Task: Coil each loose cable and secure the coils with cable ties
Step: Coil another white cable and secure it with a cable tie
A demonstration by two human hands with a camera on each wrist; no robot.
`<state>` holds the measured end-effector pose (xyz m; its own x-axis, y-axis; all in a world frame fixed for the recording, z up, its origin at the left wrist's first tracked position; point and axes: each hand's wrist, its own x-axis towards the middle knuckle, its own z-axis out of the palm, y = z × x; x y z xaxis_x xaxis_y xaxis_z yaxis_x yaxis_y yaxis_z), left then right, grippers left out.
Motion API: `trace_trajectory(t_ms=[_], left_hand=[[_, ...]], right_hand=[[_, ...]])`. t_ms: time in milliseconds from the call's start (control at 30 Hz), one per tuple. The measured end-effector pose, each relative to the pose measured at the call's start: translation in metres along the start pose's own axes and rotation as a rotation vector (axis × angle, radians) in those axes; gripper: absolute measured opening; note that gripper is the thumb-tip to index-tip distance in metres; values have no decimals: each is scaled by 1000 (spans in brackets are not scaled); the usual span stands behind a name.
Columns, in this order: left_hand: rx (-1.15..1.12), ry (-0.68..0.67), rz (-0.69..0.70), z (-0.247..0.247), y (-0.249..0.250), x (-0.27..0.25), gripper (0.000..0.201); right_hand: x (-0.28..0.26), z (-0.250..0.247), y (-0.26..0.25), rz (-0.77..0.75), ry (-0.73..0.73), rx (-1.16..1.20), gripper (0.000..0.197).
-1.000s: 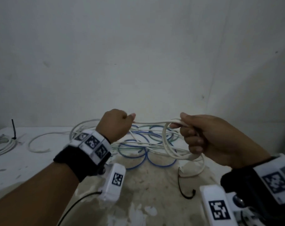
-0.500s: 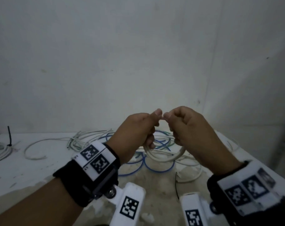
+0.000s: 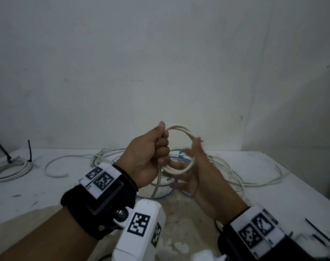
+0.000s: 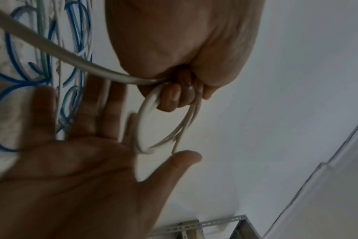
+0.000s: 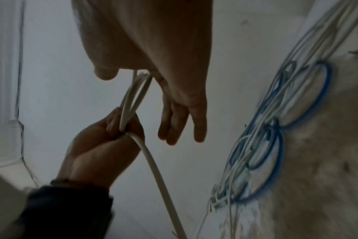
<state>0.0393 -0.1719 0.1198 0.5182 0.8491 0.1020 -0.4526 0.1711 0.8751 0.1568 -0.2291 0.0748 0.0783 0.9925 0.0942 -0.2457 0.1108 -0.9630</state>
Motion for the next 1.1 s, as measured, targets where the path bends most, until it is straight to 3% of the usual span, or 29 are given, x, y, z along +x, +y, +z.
trace_trajectory(t_ms=[100, 200, 367, 533, 633, 767, 867, 1000, 1100], left_hand=[[-44, 55, 25, -13, 12, 0, 33], [-87, 99, 33, -31, 23, -5, 34], [-100, 152, 129, -68, 54, -19, 33], [-1, 283, 278, -98, 84, -38, 33], [92, 327, 301, -110, 97, -51, 31], [191, 323, 251, -114, 84, -58, 29], [193, 270, 229, -115, 69, -60, 27], [158, 197, 236, -113, 47, -59, 27], [189, 230, 276, -106, 28, -56, 27]], right_hand=[[-9, 18, 21, 87, -198, -177, 50], [-13, 19, 25, 81, -292, -240, 36], [-11, -1, 28, 125, -444, -319, 29], [6, -21, 14, 112, -553, -1055, 44], [21, -26, 3, 7, -377, -1190, 37], [44, -15, -15, -312, -39, -1370, 41], [59, -6, -25, -421, 139, -1499, 48], [67, 7, -34, -430, 304, -1506, 58], [64, 22, -37, -277, 298, -1145, 50]])
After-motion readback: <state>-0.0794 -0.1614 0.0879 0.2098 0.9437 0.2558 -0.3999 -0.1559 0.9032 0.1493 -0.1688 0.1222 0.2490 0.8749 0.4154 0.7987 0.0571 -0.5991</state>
